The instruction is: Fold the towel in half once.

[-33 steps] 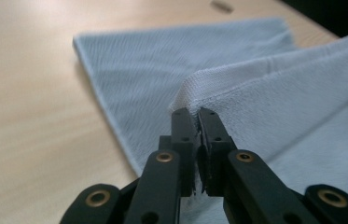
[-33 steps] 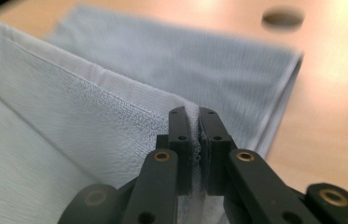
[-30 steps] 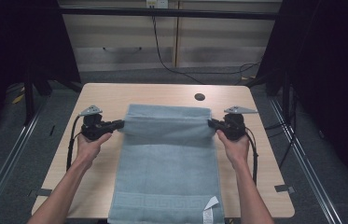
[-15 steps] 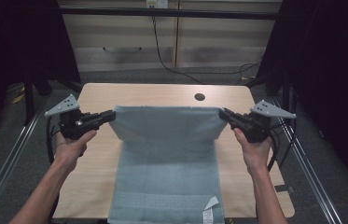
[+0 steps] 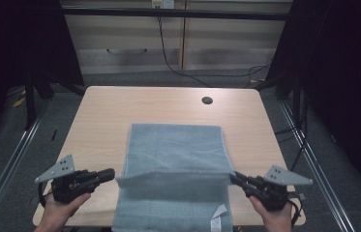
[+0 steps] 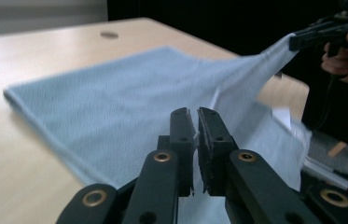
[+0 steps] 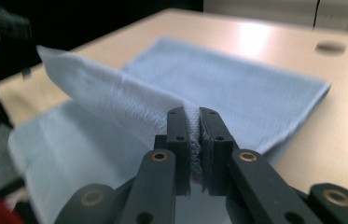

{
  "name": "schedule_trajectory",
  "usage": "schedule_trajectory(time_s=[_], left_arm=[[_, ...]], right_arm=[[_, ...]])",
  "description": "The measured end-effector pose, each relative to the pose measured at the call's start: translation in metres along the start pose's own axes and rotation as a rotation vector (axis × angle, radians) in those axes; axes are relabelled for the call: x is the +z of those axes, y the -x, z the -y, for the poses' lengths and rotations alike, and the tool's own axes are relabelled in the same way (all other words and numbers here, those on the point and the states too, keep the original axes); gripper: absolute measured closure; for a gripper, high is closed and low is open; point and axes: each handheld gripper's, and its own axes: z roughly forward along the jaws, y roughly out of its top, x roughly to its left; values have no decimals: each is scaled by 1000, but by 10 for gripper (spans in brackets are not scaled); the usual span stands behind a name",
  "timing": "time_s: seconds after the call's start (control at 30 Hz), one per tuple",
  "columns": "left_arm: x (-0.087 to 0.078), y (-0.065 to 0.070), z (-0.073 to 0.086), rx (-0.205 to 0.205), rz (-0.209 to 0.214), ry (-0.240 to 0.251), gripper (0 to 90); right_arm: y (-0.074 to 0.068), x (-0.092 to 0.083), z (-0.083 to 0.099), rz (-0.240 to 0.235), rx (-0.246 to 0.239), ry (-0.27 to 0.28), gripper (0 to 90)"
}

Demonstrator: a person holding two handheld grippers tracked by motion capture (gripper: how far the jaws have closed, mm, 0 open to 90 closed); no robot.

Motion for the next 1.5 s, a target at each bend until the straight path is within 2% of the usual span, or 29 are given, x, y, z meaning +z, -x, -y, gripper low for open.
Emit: schedule_trajectory(time_s=[0.07,0.13,0.2,0.23,0.27,0.33,0.37,0.43,0.5,0.53,0.63,0.73,0.8,0.97,1.03,1.1,1.17,1.2,1.27,1.37,1.4,1.43,1.5], left_arm=[[0,-2,14,-15,-8,-47,860],[1,-6,24,-49,-24,-58,851],[6,-10,29,-69,-9,-75,831],[12,-8,29,-68,-1,-98,798],[15,-6,29,-56,20,-115,751],[28,3,29,-28,65,-151,701],[34,6,30,-20,81,-174,686],[47,11,34,-23,119,-214,651],[56,10,37,-12,121,-258,619],[60,12,39,6,125,-285,597],[62,16,44,30,146,-311,562],[59,18,48,45,161,-309,556],[59,21,52,64,173,-326,556],[58,25,56,84,198,-352,552],[59,26,57,110,204,-369,550],[61,29,58,139,191,-373,562],[61,30,59,173,159,-370,666],[60,30,58,175,148,-373,740],[60,26,56,161,136,-376,861],[58,22,49,110,151,-319,874],[56,21,46,97,157,-292,874],[50,19,40,68,163,-241,874],[40,17,31,47,173,-174,874]], right_arm=[[-8,1,17,-21,27,-46,753],[-18,3,37,-45,28,-114,715],[-24,1,47,-76,49,-129,677],[-26,-1,50,-82,55,-124,676],[-27,-3,52,-83,60,-115,675],[-27,-5,51,-80,46,-114,657],[-26,-5,51,-82,55,-108,661],[-24,-1,48,-80,48,-118,663],[-21,7,45,-83,36,-132,660],[-19,10,44,-78,31,-139,651],[-11,26,45,-90,32,-181,643],[-13,35,50,-112,29,-224,644],[-16,36,53,-113,30,-238,635],[-15,37,54,-112,43,-229,625],[-14,38,56,-107,51,-233,616],[-12,38,56,-104,59,-232,615],[-11,37,55,-99,66,-224,603],[-10,37,55,-101,69,-220,603],[-10,36,55,-99,67,-217,600],[-10,35,54,-93,70,-209,598],[-10,35,53,-92,70,-205,597],[-10,34,52,-93,73,-203,597],[-9,33,51,-86,73,-188,596]])
